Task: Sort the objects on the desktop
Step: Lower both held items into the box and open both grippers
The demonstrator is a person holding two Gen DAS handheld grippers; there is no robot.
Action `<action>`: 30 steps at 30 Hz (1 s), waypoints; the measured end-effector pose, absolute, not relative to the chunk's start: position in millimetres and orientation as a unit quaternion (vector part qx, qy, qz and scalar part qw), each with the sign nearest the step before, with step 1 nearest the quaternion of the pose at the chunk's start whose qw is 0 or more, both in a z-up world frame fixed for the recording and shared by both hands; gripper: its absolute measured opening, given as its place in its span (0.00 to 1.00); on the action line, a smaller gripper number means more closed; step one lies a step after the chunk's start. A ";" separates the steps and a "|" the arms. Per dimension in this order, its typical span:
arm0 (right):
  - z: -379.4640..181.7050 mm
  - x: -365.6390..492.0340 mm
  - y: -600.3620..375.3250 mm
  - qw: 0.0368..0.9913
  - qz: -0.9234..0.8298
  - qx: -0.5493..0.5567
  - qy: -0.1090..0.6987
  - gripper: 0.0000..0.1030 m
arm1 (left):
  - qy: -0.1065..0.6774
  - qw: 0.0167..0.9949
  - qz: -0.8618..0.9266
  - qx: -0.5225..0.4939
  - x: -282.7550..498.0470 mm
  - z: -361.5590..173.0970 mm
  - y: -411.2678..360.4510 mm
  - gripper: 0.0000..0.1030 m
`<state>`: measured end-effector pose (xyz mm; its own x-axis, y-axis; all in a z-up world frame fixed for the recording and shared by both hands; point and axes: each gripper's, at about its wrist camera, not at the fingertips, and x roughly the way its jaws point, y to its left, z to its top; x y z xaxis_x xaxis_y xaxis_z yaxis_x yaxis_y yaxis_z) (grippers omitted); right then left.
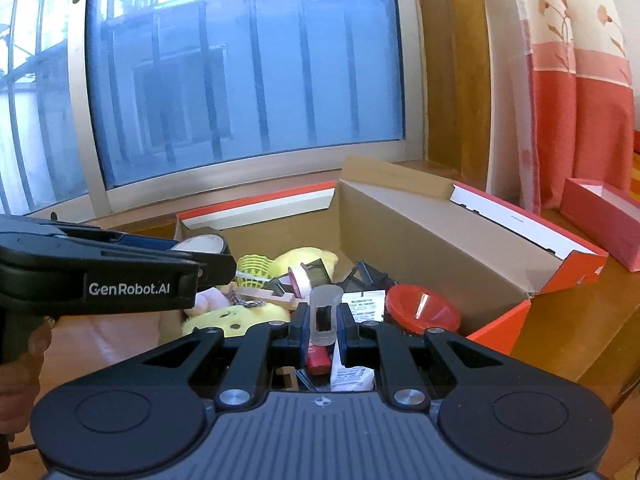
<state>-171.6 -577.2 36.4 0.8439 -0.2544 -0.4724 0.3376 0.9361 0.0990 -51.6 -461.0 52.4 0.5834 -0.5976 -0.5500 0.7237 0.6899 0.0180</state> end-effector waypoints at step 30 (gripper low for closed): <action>35.2 -161.6 -584.9 0.951 -0.167 0.112 0.236 0.60 | 0.256 0.906 -0.324 0.092 -43.6 56.4 -432.7 0.82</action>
